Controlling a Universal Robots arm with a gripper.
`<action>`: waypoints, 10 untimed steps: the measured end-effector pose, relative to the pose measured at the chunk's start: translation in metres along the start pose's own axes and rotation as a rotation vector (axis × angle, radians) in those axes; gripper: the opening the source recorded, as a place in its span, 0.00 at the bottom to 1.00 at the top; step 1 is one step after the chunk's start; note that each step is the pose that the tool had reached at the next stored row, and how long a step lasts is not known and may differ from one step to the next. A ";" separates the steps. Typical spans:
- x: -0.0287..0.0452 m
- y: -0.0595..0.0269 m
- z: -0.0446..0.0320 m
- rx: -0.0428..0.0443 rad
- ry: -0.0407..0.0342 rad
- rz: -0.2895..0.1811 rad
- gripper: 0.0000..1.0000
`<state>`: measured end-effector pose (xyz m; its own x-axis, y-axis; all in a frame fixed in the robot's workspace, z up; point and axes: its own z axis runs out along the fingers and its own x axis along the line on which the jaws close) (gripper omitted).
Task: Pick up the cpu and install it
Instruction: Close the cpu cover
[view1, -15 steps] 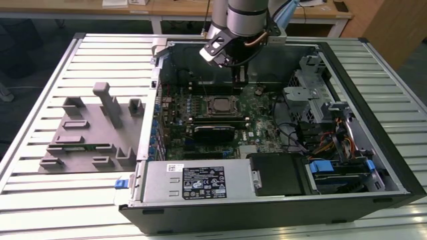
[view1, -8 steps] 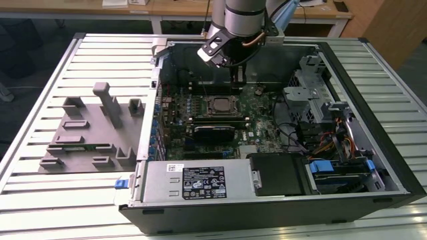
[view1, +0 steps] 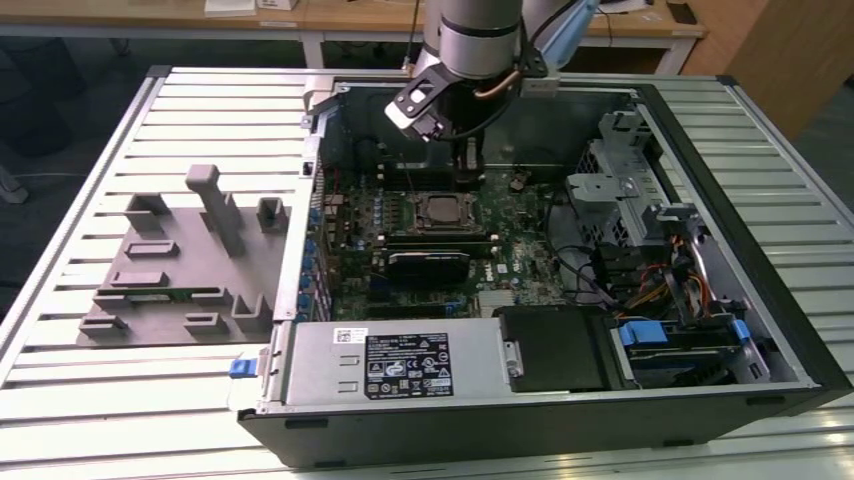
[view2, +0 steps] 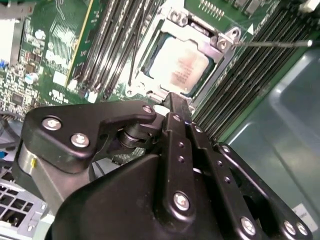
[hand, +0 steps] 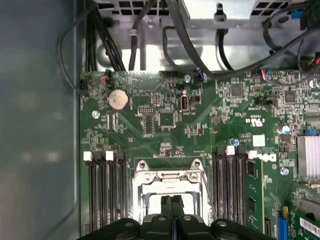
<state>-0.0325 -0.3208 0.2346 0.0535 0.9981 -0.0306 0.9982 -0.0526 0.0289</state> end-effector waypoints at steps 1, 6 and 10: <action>-0.0004 -0.0015 0.0006 0.0000 0.0001 0.000 0.11; -0.0017 -0.0084 0.0038 0.0009 -0.0008 0.000 0.11; -0.0025 -0.0143 0.0066 0.0017 -0.0010 0.000 0.11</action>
<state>-0.0467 -0.3228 0.2277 0.0533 0.9981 -0.0316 0.9983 -0.0525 0.0272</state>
